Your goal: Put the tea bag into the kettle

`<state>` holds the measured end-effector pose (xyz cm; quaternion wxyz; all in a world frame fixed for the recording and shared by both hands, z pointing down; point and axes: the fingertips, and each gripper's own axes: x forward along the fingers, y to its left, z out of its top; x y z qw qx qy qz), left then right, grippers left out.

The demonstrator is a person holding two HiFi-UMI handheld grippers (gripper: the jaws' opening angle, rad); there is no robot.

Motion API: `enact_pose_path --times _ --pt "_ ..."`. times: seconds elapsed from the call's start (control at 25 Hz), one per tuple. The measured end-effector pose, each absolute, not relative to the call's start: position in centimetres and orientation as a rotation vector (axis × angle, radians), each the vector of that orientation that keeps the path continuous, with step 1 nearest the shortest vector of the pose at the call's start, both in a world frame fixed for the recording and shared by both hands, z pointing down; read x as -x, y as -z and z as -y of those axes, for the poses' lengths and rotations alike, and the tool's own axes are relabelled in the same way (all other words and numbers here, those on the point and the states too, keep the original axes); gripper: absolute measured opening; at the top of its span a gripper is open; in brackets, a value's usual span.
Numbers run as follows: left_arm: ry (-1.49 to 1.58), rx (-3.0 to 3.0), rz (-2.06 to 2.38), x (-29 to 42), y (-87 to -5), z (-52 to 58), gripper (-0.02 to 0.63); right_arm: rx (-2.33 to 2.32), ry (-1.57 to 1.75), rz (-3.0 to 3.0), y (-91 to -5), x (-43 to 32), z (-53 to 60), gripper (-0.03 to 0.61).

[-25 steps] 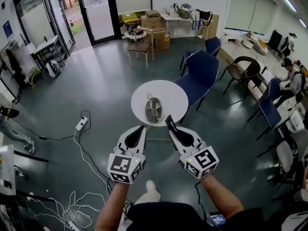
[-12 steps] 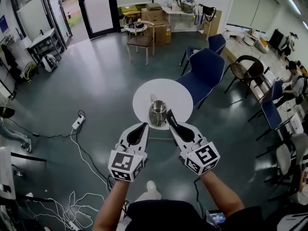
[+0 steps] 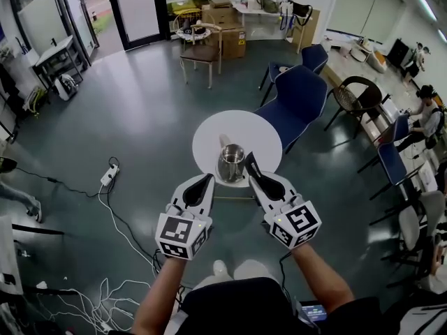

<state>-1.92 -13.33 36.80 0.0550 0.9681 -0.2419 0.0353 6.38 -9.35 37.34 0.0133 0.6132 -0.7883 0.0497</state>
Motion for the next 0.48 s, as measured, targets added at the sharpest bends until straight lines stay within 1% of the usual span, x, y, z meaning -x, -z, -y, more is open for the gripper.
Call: enact_pose_path --times 0.28,0.48 --pt "-0.106 -2.904 0.713 0.4 -37.7 15.1 0.015 -1.903 -0.174 2.436 -38.2 -8.1 11.3 0.038" --pt "-0.136 -2.886 0.721 -2.1 -38.4 16.6 0.015 -1.879 -0.215 2.449 -39.0 -10.7 13.5 0.038"
